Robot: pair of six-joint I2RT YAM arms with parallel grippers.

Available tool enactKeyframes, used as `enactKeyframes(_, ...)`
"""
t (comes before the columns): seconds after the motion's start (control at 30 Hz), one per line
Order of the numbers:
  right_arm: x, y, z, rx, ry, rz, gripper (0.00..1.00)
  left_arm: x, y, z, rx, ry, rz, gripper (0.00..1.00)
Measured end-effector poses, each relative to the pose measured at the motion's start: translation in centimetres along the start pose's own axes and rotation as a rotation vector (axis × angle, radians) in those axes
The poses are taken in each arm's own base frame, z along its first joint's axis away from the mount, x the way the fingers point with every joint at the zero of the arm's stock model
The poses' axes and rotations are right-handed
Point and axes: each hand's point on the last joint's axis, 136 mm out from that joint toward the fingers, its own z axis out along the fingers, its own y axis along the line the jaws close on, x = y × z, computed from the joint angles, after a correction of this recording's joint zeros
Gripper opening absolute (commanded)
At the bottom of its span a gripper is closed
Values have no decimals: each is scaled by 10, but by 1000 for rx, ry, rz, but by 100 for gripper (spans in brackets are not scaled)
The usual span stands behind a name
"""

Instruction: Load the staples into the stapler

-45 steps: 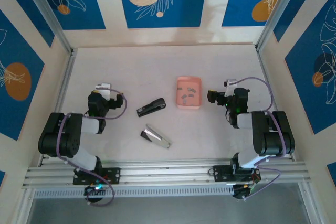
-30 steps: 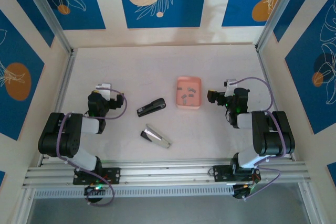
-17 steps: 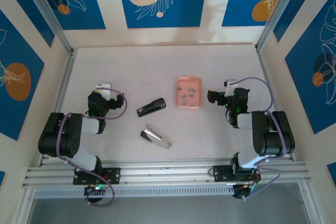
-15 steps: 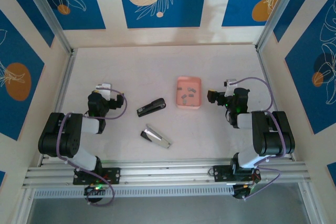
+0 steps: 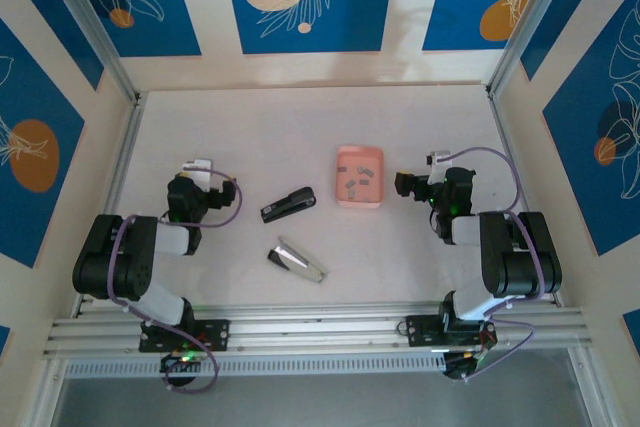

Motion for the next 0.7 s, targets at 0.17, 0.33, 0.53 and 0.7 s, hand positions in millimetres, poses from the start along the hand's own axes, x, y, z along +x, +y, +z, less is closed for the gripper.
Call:
enactKeyframes(0.17, 0, 0, 0, 0, 0, 0, 99, 0, 0, 0, 0, 0, 0, 100)
enactKeyframes(0.33, 0, 0, 0, 0, 0, 0, 99, 0, 0, 0, 1, 3, 0, 100)
enactKeyframes(0.53, 0, 0, 0, 0, 0, 0, 99, 1, 0, 0, 0, 6, -1, 100)
enactKeyframes(0.7, 0, 0, 0, 0, -1, 0, 99, 2, 1, 1, 0, 9, -1, 100)
